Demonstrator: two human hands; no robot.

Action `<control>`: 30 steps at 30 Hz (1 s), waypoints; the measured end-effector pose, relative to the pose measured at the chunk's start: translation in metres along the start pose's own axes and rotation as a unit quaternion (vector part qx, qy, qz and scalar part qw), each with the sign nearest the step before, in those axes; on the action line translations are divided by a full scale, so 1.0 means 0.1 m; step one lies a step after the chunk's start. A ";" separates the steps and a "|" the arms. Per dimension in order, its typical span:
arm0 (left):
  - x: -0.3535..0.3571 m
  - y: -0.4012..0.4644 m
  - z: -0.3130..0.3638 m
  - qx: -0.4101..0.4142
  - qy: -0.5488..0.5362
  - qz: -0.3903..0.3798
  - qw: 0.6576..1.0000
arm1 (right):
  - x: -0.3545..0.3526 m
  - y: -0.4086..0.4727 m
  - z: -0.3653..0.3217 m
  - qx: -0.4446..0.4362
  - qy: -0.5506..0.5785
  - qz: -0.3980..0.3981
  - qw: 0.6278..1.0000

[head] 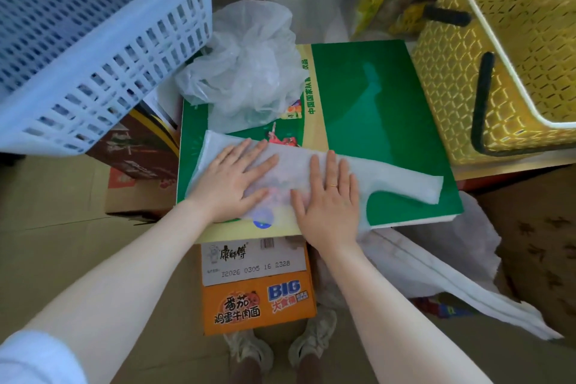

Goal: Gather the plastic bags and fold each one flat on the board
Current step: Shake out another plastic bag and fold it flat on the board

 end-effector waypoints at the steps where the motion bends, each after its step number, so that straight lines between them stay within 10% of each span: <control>1: 0.00 0.00 -0.02 0.002 0.007 0.001 1.000 | -0.01 -0.04 0.09 0.021 -0.006 0.008 1.000; 15: -0.13 -0.08 0.00 -0.147 -0.038 0.029 0.988 | -0.36 -0.45 0.81 0.181 0.008 -0.065 0.981; 20: -0.13 -0.43 0.45 -0.034 -0.096 0.062 0.993 | -0.62 -0.12 0.53 0.049 0.024 0.040 0.998; 30: -0.11 -1.02 0.69 -0.140 -0.357 0.099 0.918 | -0.65 0.67 0.21 -0.049 0.009 -0.205 0.978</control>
Point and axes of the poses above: each hand's wrist, its own y-axis towards the middle knuckle, its own x-axis out of the palm, z = x × y, the point moved 2 cm from there along y, towards the middle knuckle, and after that the axes turned 11 degrees about -x, right-handed, at the moved point
